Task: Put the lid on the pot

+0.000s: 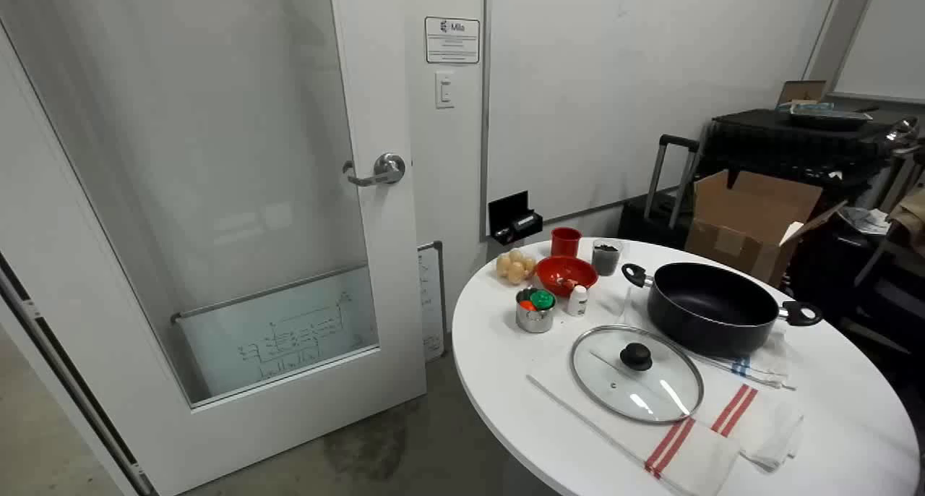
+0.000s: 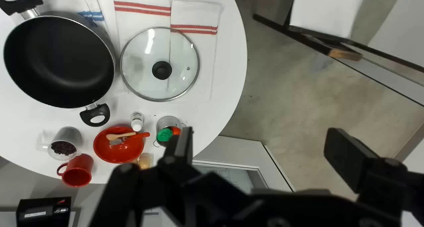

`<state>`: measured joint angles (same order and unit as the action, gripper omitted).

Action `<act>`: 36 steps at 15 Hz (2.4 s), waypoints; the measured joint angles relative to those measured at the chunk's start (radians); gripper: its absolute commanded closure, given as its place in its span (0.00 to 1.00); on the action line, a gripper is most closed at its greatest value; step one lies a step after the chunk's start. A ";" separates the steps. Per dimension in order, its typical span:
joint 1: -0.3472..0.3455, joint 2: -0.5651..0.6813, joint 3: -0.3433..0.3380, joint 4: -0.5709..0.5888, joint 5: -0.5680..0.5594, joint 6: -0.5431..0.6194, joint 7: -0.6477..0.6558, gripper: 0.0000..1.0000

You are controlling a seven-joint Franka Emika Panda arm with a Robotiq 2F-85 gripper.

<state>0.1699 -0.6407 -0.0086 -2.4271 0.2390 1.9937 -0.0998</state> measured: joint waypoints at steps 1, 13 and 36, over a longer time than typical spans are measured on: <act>0.000 0.000 0.000 0.001 0.000 0.000 0.000 0.00; -0.003 0.001 0.002 0.002 0.000 0.000 0.000 0.00; -0.037 1.011 0.057 0.221 -0.226 0.536 0.068 0.00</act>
<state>0.1326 0.3699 0.0480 -2.2062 0.0128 2.5292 -0.0317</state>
